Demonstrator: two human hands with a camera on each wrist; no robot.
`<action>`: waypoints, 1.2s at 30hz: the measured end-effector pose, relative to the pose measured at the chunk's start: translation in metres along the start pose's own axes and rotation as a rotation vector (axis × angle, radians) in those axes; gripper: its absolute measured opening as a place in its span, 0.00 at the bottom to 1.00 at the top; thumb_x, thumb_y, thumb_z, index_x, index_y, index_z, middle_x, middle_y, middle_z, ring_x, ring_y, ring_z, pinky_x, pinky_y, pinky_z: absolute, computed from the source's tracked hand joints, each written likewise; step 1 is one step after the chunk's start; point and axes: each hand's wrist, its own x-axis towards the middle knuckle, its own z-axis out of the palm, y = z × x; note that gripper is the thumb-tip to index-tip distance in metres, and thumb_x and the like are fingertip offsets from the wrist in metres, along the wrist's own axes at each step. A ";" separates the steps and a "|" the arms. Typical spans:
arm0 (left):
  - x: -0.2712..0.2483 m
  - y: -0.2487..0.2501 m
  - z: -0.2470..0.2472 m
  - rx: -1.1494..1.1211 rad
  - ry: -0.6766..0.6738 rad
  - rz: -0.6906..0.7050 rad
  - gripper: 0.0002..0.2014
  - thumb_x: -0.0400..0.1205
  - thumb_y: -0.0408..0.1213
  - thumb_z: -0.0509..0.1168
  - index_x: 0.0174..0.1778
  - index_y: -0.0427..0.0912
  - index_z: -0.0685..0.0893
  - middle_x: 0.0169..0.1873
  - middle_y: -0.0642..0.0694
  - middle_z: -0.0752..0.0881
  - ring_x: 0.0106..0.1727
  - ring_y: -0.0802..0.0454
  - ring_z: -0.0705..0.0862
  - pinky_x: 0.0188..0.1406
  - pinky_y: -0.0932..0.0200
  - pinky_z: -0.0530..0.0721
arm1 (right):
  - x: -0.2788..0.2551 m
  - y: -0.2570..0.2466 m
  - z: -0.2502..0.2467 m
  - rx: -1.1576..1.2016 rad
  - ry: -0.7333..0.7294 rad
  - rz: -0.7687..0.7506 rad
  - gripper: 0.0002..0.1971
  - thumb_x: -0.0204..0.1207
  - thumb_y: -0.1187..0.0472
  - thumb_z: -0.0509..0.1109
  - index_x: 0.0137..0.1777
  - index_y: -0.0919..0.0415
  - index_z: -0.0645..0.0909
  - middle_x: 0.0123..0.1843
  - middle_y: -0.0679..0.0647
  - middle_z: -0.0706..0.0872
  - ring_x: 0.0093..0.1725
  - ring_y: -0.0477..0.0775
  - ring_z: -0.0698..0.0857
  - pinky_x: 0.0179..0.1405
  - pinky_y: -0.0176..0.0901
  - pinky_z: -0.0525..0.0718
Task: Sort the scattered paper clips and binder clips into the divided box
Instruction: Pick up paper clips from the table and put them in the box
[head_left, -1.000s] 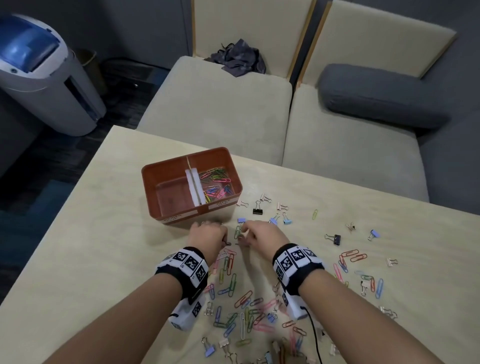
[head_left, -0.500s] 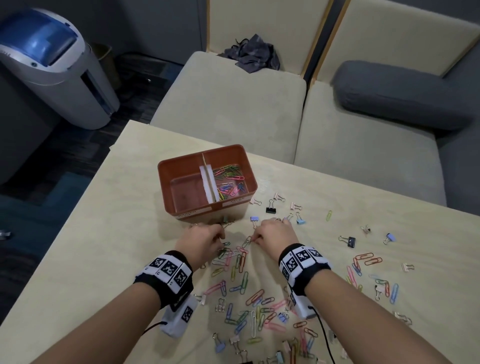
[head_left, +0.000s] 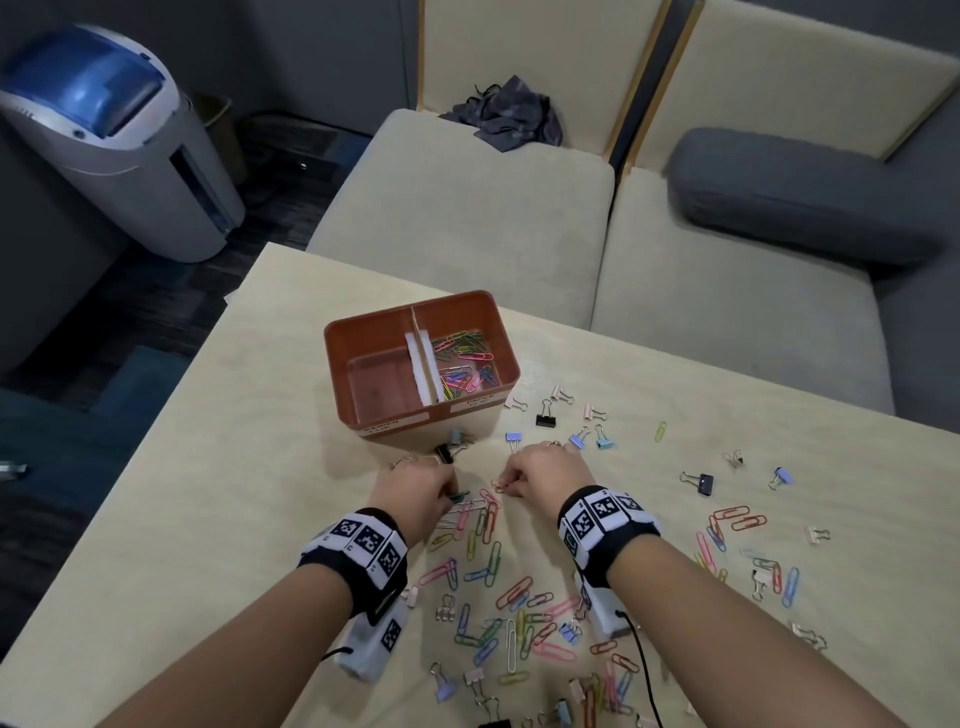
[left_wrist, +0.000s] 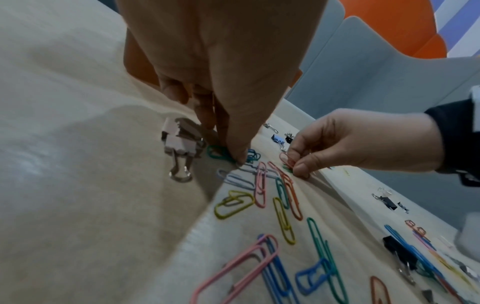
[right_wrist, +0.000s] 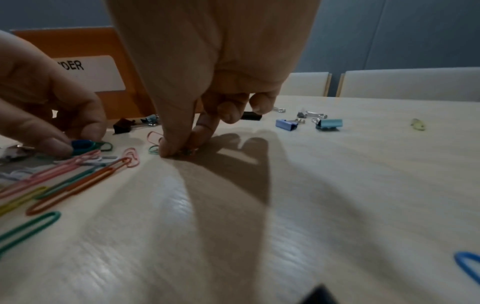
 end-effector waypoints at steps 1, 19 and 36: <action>0.001 0.001 -0.001 0.003 -0.015 0.000 0.07 0.81 0.44 0.62 0.53 0.52 0.81 0.55 0.51 0.82 0.60 0.47 0.77 0.59 0.49 0.74 | -0.001 0.002 0.002 -0.007 -0.002 0.011 0.09 0.77 0.47 0.68 0.51 0.47 0.86 0.55 0.46 0.86 0.61 0.52 0.78 0.65 0.51 0.68; -0.003 -0.007 -0.010 -0.181 -0.001 0.004 0.06 0.76 0.43 0.69 0.46 0.49 0.83 0.44 0.51 0.86 0.49 0.49 0.82 0.52 0.52 0.80 | -0.021 -0.019 0.019 0.140 0.035 -0.054 0.12 0.77 0.55 0.68 0.59 0.50 0.77 0.50 0.48 0.88 0.54 0.55 0.84 0.64 0.49 0.75; 0.008 0.019 0.001 0.016 -0.030 -0.067 0.06 0.80 0.45 0.64 0.50 0.51 0.82 0.53 0.50 0.83 0.60 0.47 0.77 0.58 0.50 0.72 | -0.019 -0.002 0.023 0.135 0.026 0.191 0.09 0.78 0.48 0.68 0.50 0.50 0.86 0.54 0.50 0.87 0.58 0.56 0.83 0.62 0.49 0.72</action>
